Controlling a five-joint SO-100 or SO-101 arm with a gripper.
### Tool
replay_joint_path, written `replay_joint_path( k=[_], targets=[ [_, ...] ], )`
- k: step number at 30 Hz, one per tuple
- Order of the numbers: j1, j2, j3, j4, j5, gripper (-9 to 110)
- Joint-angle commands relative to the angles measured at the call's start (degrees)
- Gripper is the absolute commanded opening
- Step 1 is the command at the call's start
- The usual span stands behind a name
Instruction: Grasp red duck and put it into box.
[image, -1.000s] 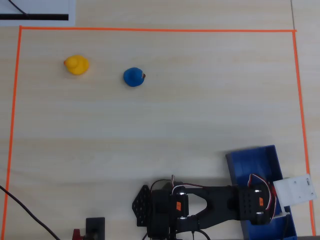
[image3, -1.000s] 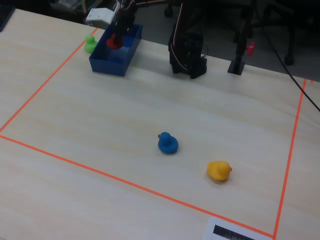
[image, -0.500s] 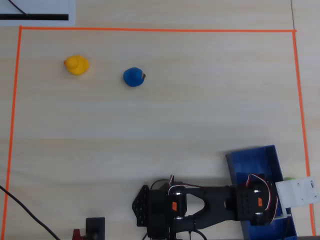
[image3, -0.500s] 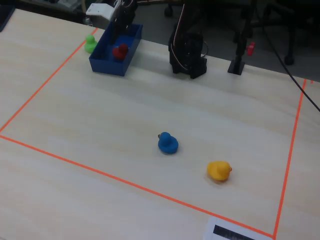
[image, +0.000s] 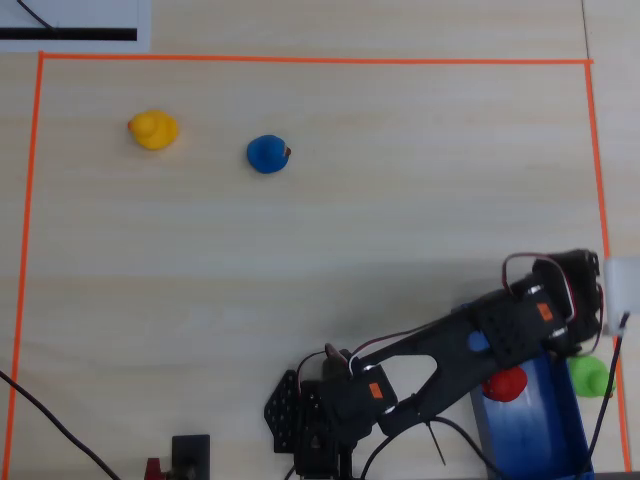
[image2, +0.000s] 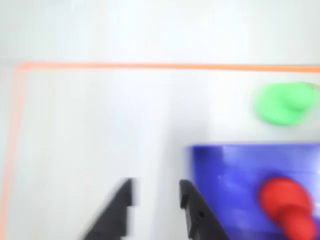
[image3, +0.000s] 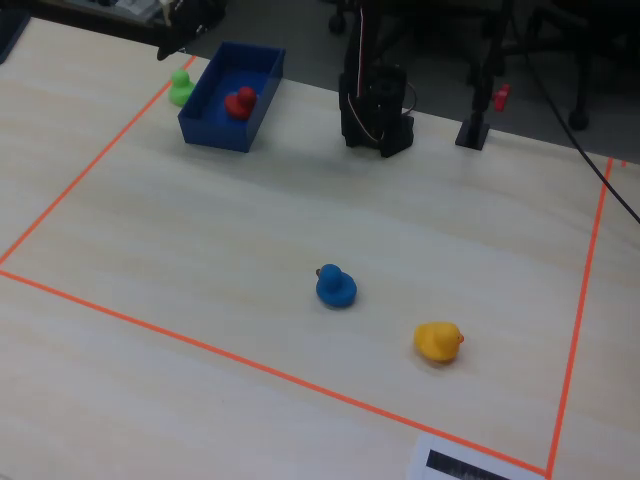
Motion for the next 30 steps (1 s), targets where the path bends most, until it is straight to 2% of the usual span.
replay_joint_path(
  k=[1,6,14,20,27,30],
  targets=[
    [-17.4,3.96,-10.55,9.14,-8.7,0],
    [-35.24,14.15,4.04,24.43,-20.48,0],
    [-57.13,35.51,33.66,26.63,-21.01,0],
    [-63.46,48.08,50.1,25.4,-21.09,0],
    [-66.36,62.93,72.42,13.1,-24.43,0],
    [-67.06,68.38,79.72,11.6,-25.31,0]
  ],
)
